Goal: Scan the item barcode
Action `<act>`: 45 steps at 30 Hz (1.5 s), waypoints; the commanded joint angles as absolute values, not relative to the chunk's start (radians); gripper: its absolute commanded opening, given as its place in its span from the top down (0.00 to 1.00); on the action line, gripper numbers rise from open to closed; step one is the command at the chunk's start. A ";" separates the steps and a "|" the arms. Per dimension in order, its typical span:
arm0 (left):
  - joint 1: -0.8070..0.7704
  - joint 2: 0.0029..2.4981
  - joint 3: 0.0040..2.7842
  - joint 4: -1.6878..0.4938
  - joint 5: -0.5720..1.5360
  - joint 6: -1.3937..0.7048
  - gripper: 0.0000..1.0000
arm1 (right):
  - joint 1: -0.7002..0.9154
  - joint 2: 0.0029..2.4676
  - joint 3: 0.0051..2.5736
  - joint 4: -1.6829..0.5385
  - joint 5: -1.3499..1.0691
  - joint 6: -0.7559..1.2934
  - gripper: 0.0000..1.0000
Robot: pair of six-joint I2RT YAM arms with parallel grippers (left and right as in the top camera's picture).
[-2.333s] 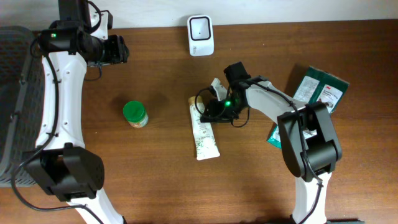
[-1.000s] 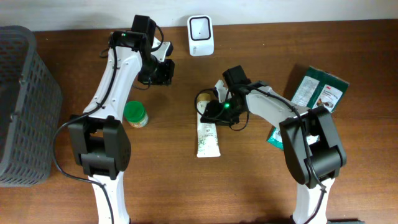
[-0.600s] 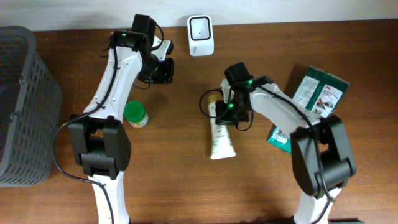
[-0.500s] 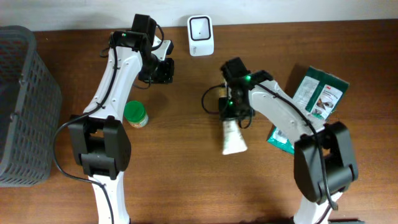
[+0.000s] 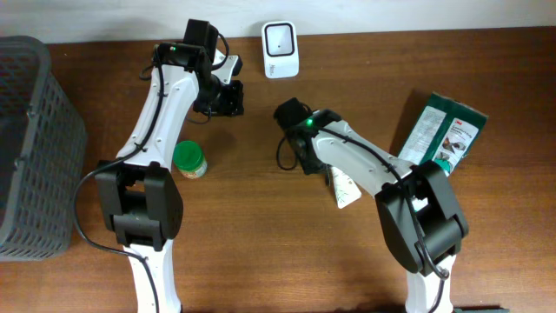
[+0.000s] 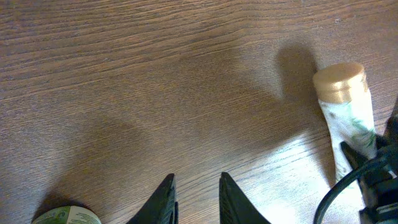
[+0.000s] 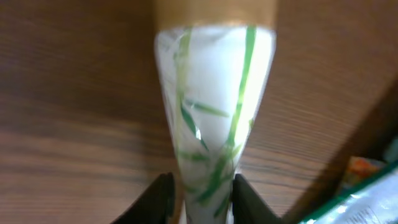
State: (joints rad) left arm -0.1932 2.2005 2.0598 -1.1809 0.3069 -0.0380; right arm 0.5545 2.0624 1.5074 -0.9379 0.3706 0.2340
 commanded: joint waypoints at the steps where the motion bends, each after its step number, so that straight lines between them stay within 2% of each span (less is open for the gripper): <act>1: -0.187 2.210 2.059 -1.179 0.307 -0.030 0.78 | 0.609 2.056 1.524 -0.933 0.246 0.244 0.71; 6: -0.187 2.210 2.059 -1.180 0.287 -0.030 0.78 | 0.644 2.055 1.525 -0.927 0.218 0.251 0.70; 14: -0.187 2.210 2.059 -1.180 0.262 -0.030 0.76 | 0.651 1.967 1.578 -0.935 -0.078 0.291 0.70; 20: -0.187 2.210 2.059 -1.176 0.262 -0.030 0.76 | 0.715 2.018 1.536 -0.875 -0.087 0.350 0.70; 22: -0.187 2.210 2.059 -1.176 0.262 -0.029 0.76 | 0.718 2.017 1.538 -0.865 -0.072 0.349 0.77; 25: -0.187 2.210 2.059 -1.180 0.255 -0.030 0.76 | 0.658 1.927 1.564 -0.897 -0.023 0.349 0.78; 26: -0.187 2.210 2.059 -1.186 0.267 -0.031 0.79 | 0.627 1.890 1.566 -0.917 -0.013 0.349 0.78; 28: -0.195 2.210 2.057 -1.198 0.338 -0.041 0.95 | 0.516 1.812 1.566 -0.994 -0.007 0.349 0.78; 30: -0.213 2.210 2.055 -1.214 0.352 -0.064 1.00 | 0.433 1.803 1.565 -1.063 -0.019 0.349 0.78; 31: -0.229 2.210 2.044 -1.228 0.352 -0.090 1.00 | 0.384 1.814 1.555 -1.089 -0.052 0.334 0.81; 34: -0.266 2.210 1.987 -1.283 0.348 -0.156 1.00 | 0.327 1.888 1.541 -1.094 -0.192 0.285 0.81; 38: -0.308 2.210 1.861 -1.294 0.345 -0.190 1.00 | 0.321 1.991 1.541 -1.078 -0.237 0.285 0.85; 45: -0.394 2.210 1.813 -1.195 0.401 -0.190 1.00 | 0.327 2.064 1.541 -1.026 -0.337 0.286 0.86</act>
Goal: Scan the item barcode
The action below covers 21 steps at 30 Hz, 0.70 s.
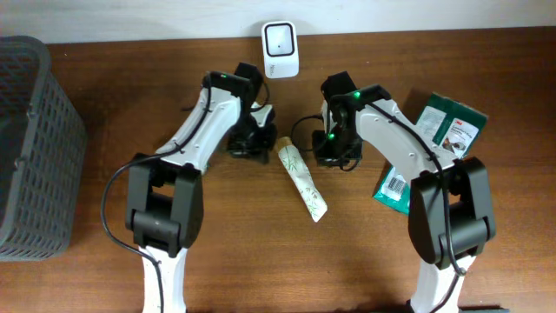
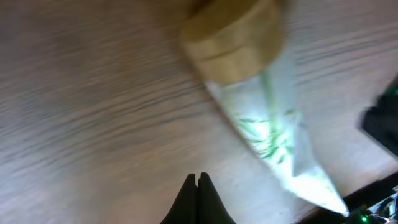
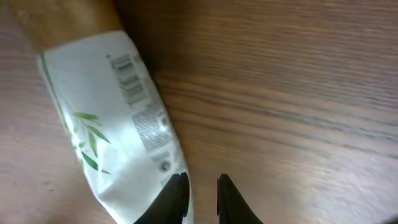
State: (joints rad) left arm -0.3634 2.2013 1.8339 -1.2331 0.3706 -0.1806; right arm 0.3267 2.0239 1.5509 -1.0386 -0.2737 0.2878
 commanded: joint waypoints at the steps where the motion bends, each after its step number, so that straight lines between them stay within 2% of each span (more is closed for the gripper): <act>1: -0.402 2.210 1.787 -1.158 0.401 -0.195 1.00 | 0.328 2.080 1.541 -1.016 -0.341 0.286 0.86; 10: -0.392 2.210 1.671 -1.010 0.416 -0.361 1.00 | 0.328 2.087 1.541 -0.976 -0.364 0.286 0.87; 16: -0.392 2.210 1.605 -0.800 0.644 -0.374 1.00 | 0.330 2.088 1.541 -0.959 -0.447 0.284 0.89; 21: -0.392 2.210 1.605 -0.755 0.677 -0.374 1.00 | 0.392 2.088 1.541 -0.919 -0.503 0.255 0.94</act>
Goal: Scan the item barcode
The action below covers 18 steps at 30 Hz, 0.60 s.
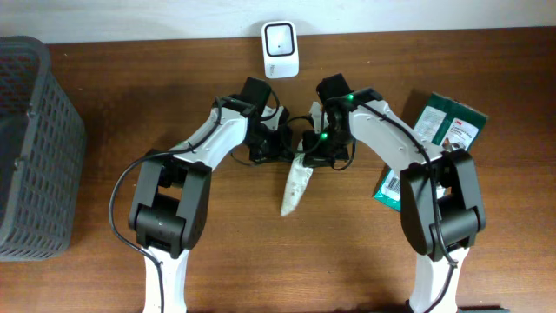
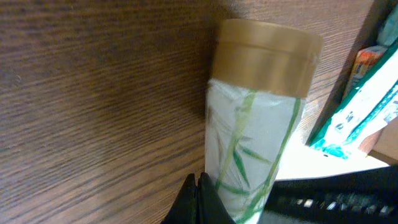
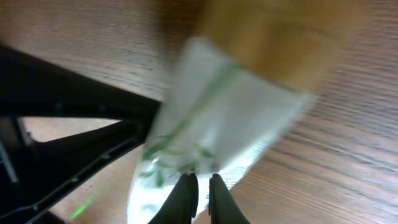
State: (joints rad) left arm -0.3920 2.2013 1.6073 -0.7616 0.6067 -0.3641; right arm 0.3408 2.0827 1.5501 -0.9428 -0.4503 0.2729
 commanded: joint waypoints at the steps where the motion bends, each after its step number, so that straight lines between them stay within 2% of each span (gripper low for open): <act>1: -0.390 2.210 1.605 -0.755 0.677 -0.374 1.00 | 0.405 2.088 1.541 -0.908 -0.503 0.255 0.94; 6: -0.322 2.210 1.605 -0.760 0.627 -0.373 1.00 | 0.412 2.082 1.543 -0.851 -0.501 0.289 0.95; 11: -0.181 2.210 1.617 -0.760 0.530 -0.255 1.00 | 0.404 2.067 1.544 -0.839 -0.490 0.290 0.86; 15: -0.114 2.198 1.787 -0.875 0.525 -0.133 1.00 | 0.440 2.067 1.544 -0.825 -0.433 0.313 0.84; 16: -0.115 2.195 1.863 -0.933 0.515 -0.080 1.00 | 0.430 2.064 1.544 -0.833 -0.434 0.331 0.78; 18: -0.115 2.195 1.930 -0.989 0.515 -0.018 1.00 | 0.418 2.054 1.544 -0.855 -0.425 0.331 0.76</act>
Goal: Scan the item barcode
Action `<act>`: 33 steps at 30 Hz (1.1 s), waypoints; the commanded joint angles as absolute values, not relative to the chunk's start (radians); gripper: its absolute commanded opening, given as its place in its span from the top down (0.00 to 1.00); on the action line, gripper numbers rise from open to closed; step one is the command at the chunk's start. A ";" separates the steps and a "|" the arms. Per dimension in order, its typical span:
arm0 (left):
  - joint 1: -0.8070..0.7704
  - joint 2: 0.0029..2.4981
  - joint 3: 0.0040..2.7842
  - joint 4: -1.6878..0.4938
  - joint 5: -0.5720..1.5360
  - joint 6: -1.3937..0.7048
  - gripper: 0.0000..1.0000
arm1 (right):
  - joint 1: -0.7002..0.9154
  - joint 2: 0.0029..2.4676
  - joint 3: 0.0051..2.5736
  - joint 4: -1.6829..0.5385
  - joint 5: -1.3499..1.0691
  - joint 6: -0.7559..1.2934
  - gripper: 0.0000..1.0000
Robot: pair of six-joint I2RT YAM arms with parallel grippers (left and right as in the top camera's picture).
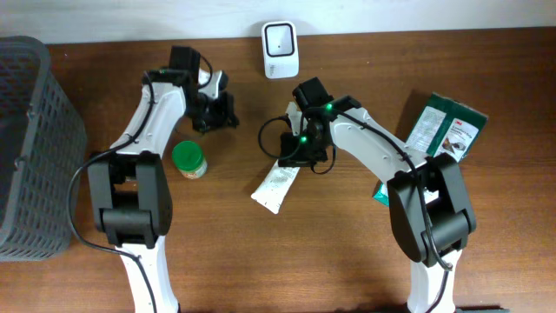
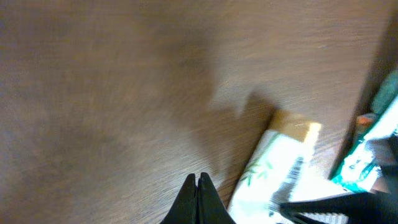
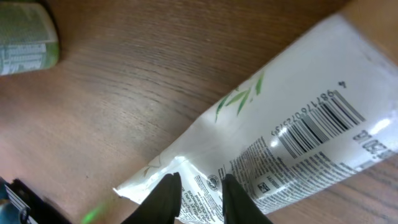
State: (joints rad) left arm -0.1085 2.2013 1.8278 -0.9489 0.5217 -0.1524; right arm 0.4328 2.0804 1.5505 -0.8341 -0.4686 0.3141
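A white tube with green leaf print and a tan cap lies flat on the wooden table, slanting from the centre toward the lower left. Its barcode faces up. My right gripper hangs just over the tube's flat end, its fingers apart with printed tube showing between them. In the overhead view the right gripper covers the cap end. My left gripper is shut on nothing, above bare wood to the left; its view shows the tube ahead. The white scanner stands at the back edge.
A green-lidded jar stands left of the tube, also seen as the jar in the right wrist view. A grey basket fills the left side. Green packets lie at the right.
My left gripper has drawn away from the tube's cap to the back left, still shut. The tube has swung further to the left and now shows its barcode. The right fingers are wider apart.
At first my right gripper was shut on the tube right of centre, with the left gripper open far back. Then the tube lay in the middle between both grippers. Then both were at its cap. Now only the right is over it.
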 commanded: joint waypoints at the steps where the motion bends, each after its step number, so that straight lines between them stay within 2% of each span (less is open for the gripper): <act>1: -0.115 2.195 1.982 -1.035 0.515 0.047 0.99 | 0.403 2.038 1.545 -0.884 -0.385 0.331 0.76; 5: -0.113 2.195 2.114 -1.102 0.511 0.164 0.98 | 0.350 1.976 1.550 -0.955 -0.276 0.310 0.75; 9: -0.113 2.195 2.166 -1.115 0.491 0.163 0.95 | 0.347 1.974 1.550 -0.926 -0.263 0.302 0.64; 10: -0.113 2.195 2.164 -1.118 0.471 0.163 0.95 | 0.347 1.987 1.550 -0.928 -0.193 0.365 0.65; 11: -0.113 2.195 2.164 -1.121 0.432 0.163 0.92 | 0.347 2.008 1.546 -0.933 -0.112 0.433 0.66; 14: -0.113 2.195 2.164 -1.124 0.336 0.163 0.78 | 0.347 2.076 1.546 -0.928 -0.104 0.480 0.70; 17: -0.113 2.195 2.164 -1.118 0.290 0.163 0.69 | 0.361 2.117 1.546 -0.882 -0.108 0.480 0.70; 21: -0.106 2.195 2.175 -1.113 0.262 0.163 0.62 | 0.401 2.121 1.546 -0.723 -0.186 0.406 0.69; 25: -0.107 2.195 2.175 -1.121 0.262 0.163 0.44 | 0.440 2.121 1.547 -0.589 -0.307 0.311 0.69; 29: -0.107 2.195 2.175 -1.133 0.262 0.163 0.26 | 0.431 2.114 1.576 -0.667 -0.315 0.257 0.65; 33: -0.107 2.195 2.175 -1.139 0.262 0.163 0.18 | 0.408 2.059 1.683 -0.873 -0.338 0.240 0.65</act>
